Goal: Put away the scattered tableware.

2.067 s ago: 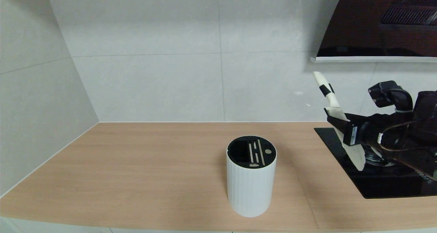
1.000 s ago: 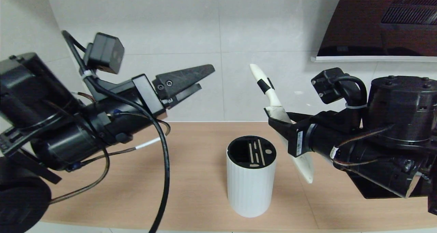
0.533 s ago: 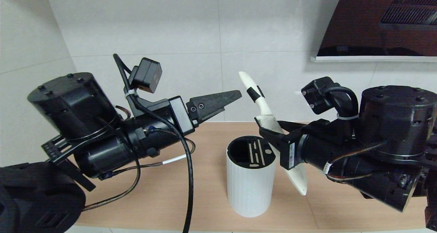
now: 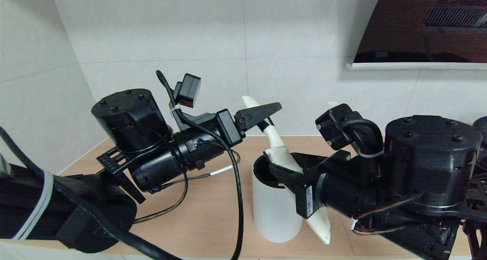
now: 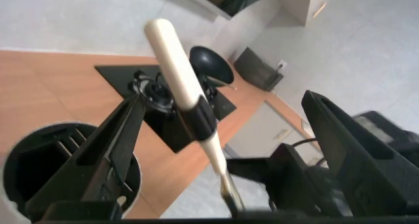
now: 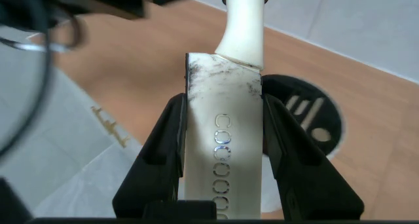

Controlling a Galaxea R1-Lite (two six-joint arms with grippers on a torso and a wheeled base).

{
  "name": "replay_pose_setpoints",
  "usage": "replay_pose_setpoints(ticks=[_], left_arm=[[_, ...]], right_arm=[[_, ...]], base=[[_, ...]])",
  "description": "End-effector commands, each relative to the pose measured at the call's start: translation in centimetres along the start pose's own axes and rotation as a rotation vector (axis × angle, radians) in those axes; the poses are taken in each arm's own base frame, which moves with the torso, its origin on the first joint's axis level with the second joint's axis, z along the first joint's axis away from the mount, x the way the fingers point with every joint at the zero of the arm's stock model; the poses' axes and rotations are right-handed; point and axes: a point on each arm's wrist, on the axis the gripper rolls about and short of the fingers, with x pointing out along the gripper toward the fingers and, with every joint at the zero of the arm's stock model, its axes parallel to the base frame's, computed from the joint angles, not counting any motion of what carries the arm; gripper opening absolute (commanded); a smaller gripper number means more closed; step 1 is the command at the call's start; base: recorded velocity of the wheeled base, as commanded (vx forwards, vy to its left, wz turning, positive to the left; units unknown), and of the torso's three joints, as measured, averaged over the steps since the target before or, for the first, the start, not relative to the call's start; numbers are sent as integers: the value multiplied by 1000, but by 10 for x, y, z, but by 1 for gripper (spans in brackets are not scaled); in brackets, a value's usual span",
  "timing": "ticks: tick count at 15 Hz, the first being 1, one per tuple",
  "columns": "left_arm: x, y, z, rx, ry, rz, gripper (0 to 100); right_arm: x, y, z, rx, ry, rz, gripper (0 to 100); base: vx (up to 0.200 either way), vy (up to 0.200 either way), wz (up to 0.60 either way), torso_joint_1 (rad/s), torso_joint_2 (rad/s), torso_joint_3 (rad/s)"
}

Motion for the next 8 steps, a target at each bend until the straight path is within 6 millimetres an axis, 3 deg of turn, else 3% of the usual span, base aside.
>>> replay_pose_setpoints(ticks=[1,5,6,8], left_arm=[[5,3,-9,-11,27,3,100],[10,8,-14,-9,21,23,100],[10,8,-13,-6,14,18,0],[10,7,-13,-4,9,16,0]], right_arm=[[1,2,-1,-2,4,6,0],[0,2,-3,-3,9,7,0],[0,2,-3,-4,10,7,0],[0,2,-3,-4,10,7,0]], base=[[0,0,0,0,0,0],[0,0,0,0,0,0],[0,0,0,0,0,0],[0,0,0,0,0,0]])
